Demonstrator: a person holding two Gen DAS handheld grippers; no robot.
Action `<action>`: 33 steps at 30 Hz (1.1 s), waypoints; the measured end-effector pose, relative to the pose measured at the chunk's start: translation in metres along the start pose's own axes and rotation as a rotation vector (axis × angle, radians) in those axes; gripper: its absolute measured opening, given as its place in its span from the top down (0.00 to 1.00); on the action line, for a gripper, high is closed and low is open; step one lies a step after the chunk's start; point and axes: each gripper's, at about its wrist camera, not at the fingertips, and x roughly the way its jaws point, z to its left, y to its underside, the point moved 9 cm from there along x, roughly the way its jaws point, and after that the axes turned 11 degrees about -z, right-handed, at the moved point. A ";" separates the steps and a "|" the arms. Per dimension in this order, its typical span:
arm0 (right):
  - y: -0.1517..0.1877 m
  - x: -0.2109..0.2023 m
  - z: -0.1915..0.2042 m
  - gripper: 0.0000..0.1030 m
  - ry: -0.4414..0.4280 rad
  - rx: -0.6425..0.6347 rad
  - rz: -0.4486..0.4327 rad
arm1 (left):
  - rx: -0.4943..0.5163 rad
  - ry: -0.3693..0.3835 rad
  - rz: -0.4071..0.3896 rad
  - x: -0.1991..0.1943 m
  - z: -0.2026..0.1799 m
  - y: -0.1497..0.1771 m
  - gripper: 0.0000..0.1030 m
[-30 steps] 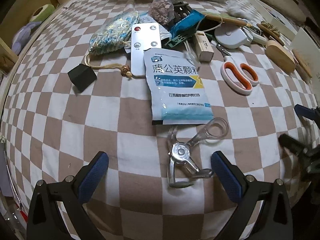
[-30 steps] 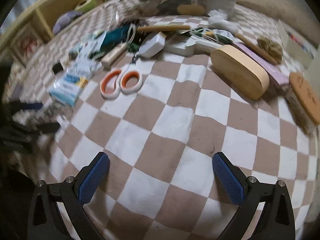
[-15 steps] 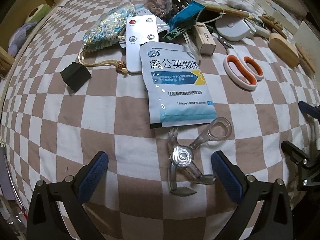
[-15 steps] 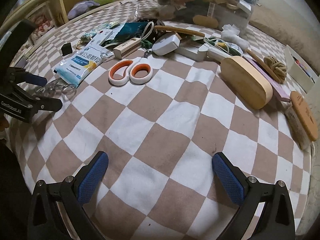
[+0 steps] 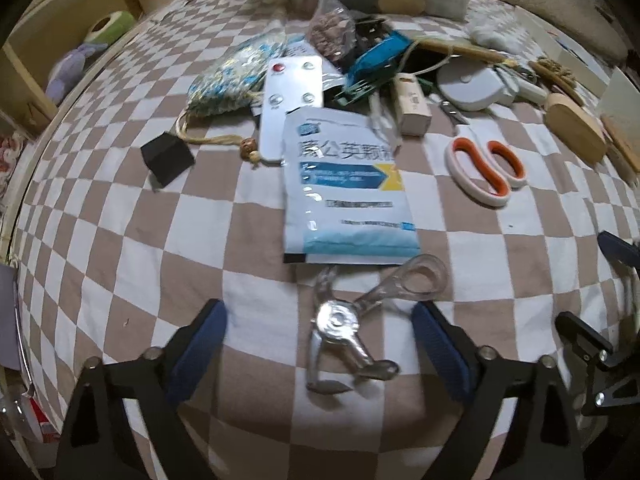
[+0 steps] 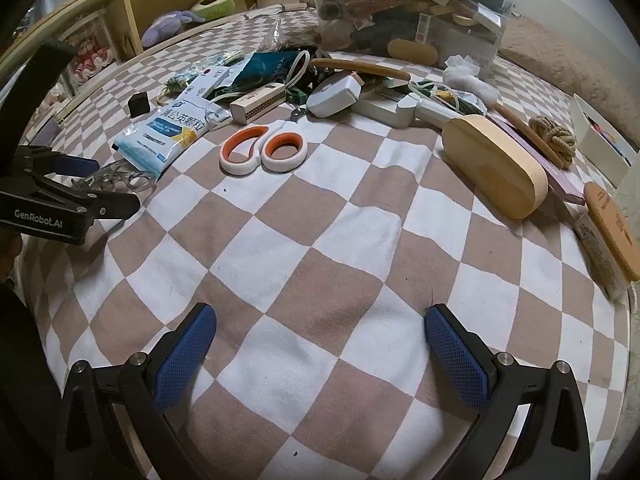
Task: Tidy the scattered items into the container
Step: 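Lower the open left tool onto the silver metal clip, then close the left tool on the silver metal clip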
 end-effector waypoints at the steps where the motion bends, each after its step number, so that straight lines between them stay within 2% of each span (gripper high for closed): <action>1: 0.000 0.000 0.000 0.00 0.001 -0.001 -0.001 | 0.013 0.006 -0.010 -0.003 -0.003 0.000 0.23; 5: 0.000 0.000 0.000 0.00 -0.004 0.000 -0.006 | 0.055 0.031 -0.043 -0.010 -0.013 0.001 0.48; 8: 0.000 0.000 0.000 0.00 -0.002 -0.003 -0.005 | 0.053 0.037 -0.062 -0.007 -0.024 -0.007 0.55; 14: -0.001 0.003 0.001 0.00 0.013 -0.011 0.008 | -0.036 0.095 -0.102 0.002 -0.029 -0.024 0.59; 21: -0.015 0.012 0.006 0.00 0.062 0.000 -0.004 | -0.126 0.165 -0.139 -0.001 -0.030 -0.026 0.68; 25: -0.024 0.020 0.007 0.00 0.060 0.014 -0.004 | -0.151 0.209 -0.159 -0.006 -0.033 -0.026 0.71; 27: -0.031 0.025 0.008 0.00 0.049 0.032 -0.001 | -0.142 0.208 -0.165 -0.007 -0.036 -0.026 0.71; 30: -0.039 0.032 0.014 0.00 0.047 0.017 0.004 | -0.127 0.206 -0.174 -0.009 -0.038 -0.026 0.71; 33: -0.049 0.040 0.020 0.00 0.042 0.000 0.010 | -0.146 0.244 -0.180 -0.010 -0.040 -0.026 0.71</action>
